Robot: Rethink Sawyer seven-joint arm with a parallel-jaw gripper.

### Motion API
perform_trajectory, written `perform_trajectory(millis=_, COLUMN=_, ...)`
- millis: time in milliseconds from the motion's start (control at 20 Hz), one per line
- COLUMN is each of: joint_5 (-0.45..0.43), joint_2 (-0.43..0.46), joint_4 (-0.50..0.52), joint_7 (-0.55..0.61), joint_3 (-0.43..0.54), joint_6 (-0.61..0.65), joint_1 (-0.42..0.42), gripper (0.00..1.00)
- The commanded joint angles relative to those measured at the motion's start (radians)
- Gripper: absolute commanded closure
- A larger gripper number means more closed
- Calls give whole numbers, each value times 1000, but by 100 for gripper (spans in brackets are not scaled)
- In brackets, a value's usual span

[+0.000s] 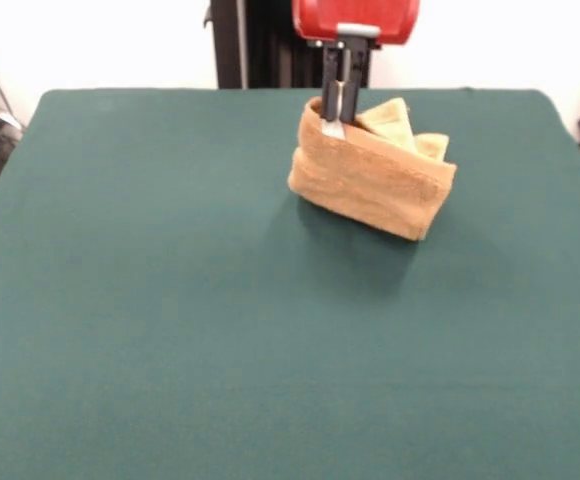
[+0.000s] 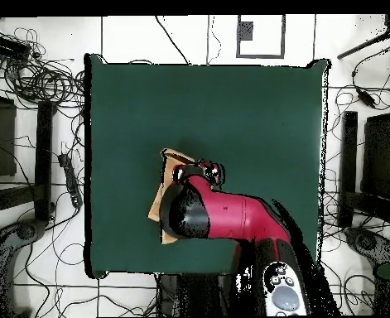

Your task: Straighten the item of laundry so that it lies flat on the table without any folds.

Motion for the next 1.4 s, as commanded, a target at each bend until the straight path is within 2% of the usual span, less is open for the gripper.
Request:
perform_trajectory(millis=50, joint_5=-110, joint_2=-39, joint_4=148, joint_7=-68, joint_3=185, joint_6=88, joint_1=-61, gripper=100)
perform_trajectory(millis=200, joint_5=-170, joint_2=-46, joint_4=144, joint_7=-53, joint_3=141, joint_6=72, joint_1=-52, gripper=100)
perform_trajectory(millis=400, joint_5=-229, joint_2=-39, joint_4=122, joint_7=-56, joint_3=144, joint_6=74, joint_1=-99, gripper=100)
perform_trajectory(millis=500, joint_5=-227, joint_2=-11, joint_4=81, joint_7=-57, joint_3=153, joint_6=119, joint_1=-119, gripper=100)
perform_trajectory(millis=800, joint_5=-250, joint_2=109, joint_4=-78, joint_7=-101, joint_3=197, joint_6=205, joint_1=-166, gripper=100)
perform_trajectory(millis=1100, joint_5=-230, joint_2=224, joint_4=-254, joint_7=-155, joint_3=280, joint_6=308, joint_1=-227, gripper=100)
perform_trajectory(millis=1400, joint_5=-259, joint_2=299, joint_4=-432, joint_7=-160, joint_3=260, joint_6=443, joint_1=-176, gripper=100)
